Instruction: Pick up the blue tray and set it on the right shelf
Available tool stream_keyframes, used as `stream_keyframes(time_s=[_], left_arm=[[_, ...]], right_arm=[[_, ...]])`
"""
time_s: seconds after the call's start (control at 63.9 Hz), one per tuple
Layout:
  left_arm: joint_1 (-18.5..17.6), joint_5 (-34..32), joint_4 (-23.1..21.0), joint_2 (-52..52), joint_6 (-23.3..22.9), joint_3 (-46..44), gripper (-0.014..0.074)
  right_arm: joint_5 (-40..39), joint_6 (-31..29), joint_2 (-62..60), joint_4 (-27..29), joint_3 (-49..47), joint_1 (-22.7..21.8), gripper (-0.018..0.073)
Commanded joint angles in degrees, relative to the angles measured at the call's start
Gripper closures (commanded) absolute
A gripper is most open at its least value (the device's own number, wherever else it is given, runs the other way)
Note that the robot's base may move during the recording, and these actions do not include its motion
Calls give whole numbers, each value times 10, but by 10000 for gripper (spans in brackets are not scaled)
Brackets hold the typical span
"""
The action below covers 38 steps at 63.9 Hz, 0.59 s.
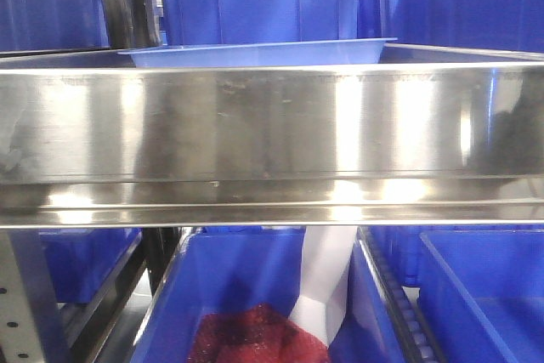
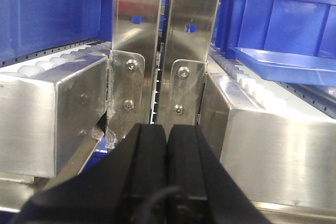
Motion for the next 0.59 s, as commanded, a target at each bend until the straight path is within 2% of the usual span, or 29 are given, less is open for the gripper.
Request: stream_keyframes(time_s=[0.0,0.579], left_arm=[[-4,-51,0,-9,4,18,645],[-4,-51,0,-9,4,18,645]], right_arm=[[-50,-7,-12,2,-13,-3,501],[-49,-7,-12,2,-13,-3,501]])
